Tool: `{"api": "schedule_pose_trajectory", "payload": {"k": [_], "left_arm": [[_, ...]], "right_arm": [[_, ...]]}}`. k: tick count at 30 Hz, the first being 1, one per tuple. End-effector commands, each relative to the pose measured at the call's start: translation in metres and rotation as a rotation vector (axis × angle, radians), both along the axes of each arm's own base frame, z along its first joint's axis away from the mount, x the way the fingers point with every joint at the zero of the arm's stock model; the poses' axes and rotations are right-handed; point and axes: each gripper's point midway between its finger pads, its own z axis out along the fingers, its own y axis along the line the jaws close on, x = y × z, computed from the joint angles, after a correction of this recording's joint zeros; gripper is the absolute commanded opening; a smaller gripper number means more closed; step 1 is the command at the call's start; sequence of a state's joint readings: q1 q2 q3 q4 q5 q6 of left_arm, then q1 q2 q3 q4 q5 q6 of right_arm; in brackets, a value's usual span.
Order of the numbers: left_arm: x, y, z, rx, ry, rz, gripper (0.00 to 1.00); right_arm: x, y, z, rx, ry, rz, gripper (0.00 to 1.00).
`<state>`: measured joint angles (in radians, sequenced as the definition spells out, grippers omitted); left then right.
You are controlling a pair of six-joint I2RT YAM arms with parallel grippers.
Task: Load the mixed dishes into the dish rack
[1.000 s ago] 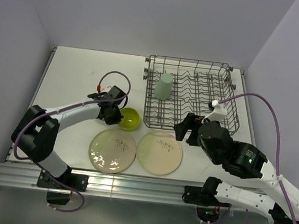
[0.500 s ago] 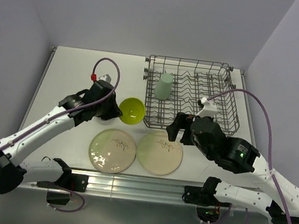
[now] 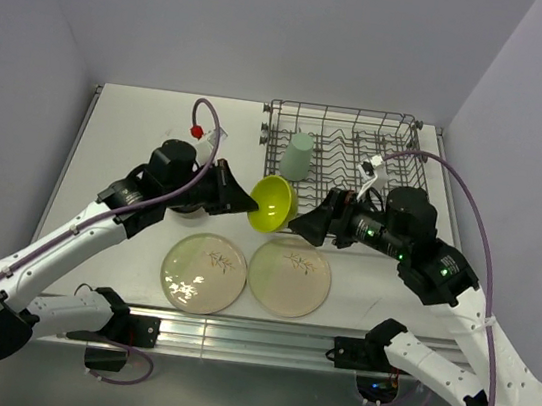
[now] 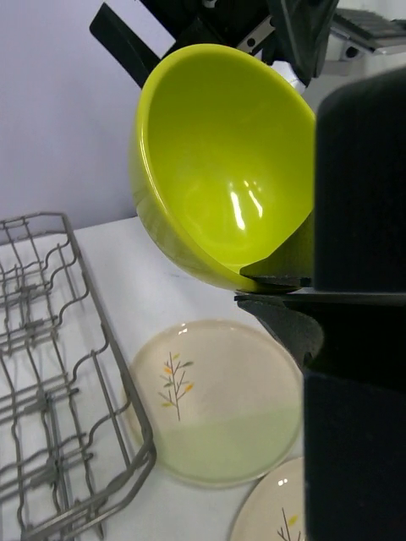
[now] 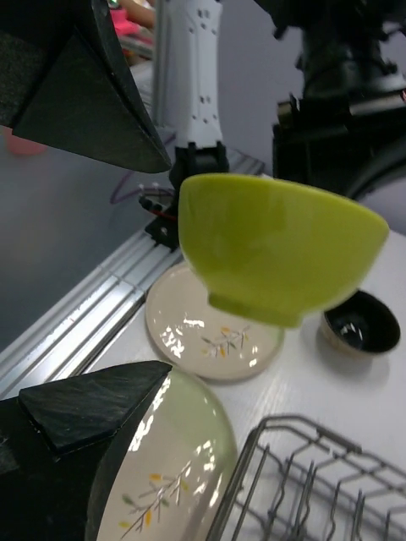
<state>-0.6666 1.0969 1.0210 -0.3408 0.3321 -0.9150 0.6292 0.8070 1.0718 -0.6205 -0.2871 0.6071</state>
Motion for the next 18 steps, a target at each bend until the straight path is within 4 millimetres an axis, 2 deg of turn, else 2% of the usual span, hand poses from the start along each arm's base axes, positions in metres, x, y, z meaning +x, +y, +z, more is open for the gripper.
{"api": "schedule_pose_trajectory", "payload": {"k": [1,3,18], "left_arm": [[-0.005,-0.017,0.036,-0.132,-0.071,-0.084,0.0],[-0.004,-0.017,0.034,-0.118,-0.066,-0.075,0.0],[-0.012,-0.027,0.045,-0.153,-0.068,-0.103,0.0]], "right_arm": [[-0.018,0.019,0.025,0.105,-0.08,0.172,1.0],[-0.022,0.02,0.032,0.134,-0.109,0.19,1.0],[0.004,0.02,0.017,0.094,-0.098,0.094,1.0]]}}
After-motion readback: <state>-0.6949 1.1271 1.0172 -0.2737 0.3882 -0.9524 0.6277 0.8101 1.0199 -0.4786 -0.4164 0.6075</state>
